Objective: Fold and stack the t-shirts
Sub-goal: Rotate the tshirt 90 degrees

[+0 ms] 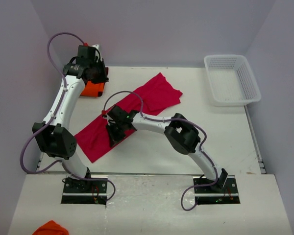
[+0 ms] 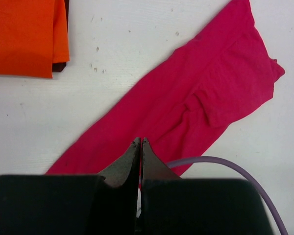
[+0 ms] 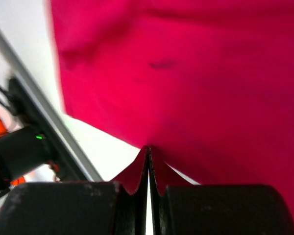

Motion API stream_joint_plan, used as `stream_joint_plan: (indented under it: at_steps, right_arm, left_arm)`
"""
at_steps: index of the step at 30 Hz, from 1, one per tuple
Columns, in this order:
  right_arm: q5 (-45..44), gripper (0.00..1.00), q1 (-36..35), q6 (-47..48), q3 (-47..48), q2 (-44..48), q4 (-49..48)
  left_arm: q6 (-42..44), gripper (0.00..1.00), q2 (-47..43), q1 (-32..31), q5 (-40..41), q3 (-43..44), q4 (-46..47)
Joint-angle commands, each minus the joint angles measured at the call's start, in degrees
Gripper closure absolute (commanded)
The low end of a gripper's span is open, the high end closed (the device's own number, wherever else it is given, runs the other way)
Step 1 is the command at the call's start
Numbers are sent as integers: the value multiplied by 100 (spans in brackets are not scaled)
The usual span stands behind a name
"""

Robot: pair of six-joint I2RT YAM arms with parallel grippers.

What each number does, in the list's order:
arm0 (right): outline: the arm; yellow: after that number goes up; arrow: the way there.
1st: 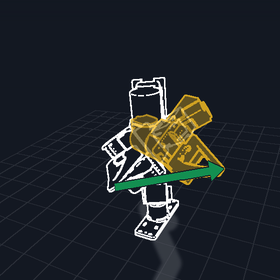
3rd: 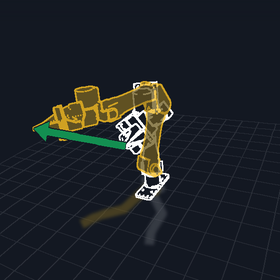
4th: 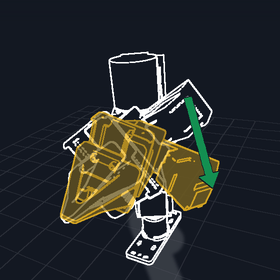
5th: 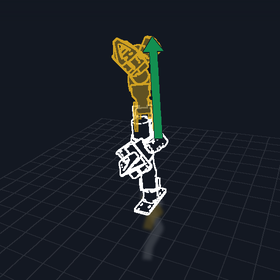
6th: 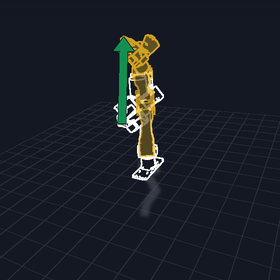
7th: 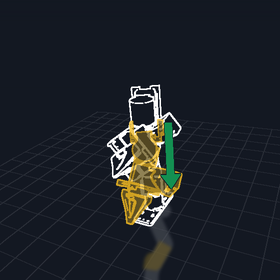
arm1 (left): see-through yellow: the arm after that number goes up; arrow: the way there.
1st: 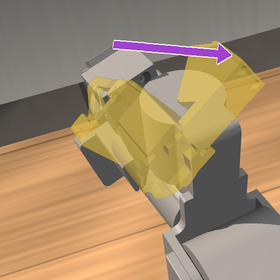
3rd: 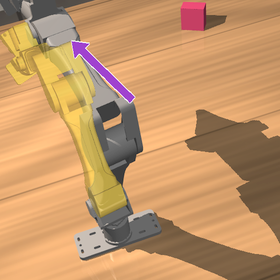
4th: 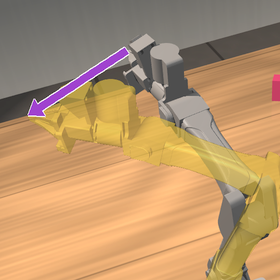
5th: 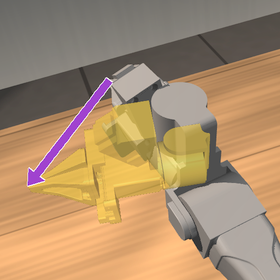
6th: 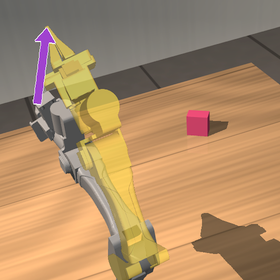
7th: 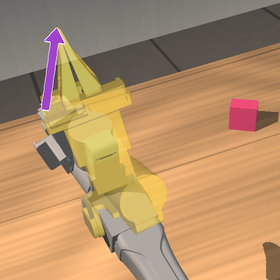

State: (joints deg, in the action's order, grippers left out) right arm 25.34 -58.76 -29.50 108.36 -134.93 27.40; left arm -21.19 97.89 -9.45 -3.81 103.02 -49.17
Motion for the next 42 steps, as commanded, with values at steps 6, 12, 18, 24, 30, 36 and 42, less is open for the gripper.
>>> stream_joint_plan:
  at_steps: [6, 12, 18, 24, 30, 36, 42]
  right_arm:
    - [-152, 100, -48, -232, -518, -155, -437]
    - [-922, 100, -39, -846, -1006, 44, -340]
    - [-2059, 100, 22, -2225, -2894, 941, -744]
    - [-2963, 100, 145, -3693, -4654, 1917, -1062]
    - [-3677, 100, 567, -4565, -5939, 2866, -815]
    - [-3957, 100, 1077, -5047, -6967, 4079, -587]
    - [-4264, 100, 832, -5600, -7276, 5106, 45]
  left_arm:
    - [124, 100, -472, 14, -357, -221, 364]
    - [194, 99, -568, 14, -392, -344, 363]
    - [185, 98, -578, 14, -550, -388, 417]
    - [203, 96, -534, 14, -770, -520, 487]
    - [221, 95, -463, -135, -999, -880, 601]
    - [185, 96, -534, -662, -770, -1705, 890]
    - [326, 95, -113, -1102, -1076, -1874, 1146]
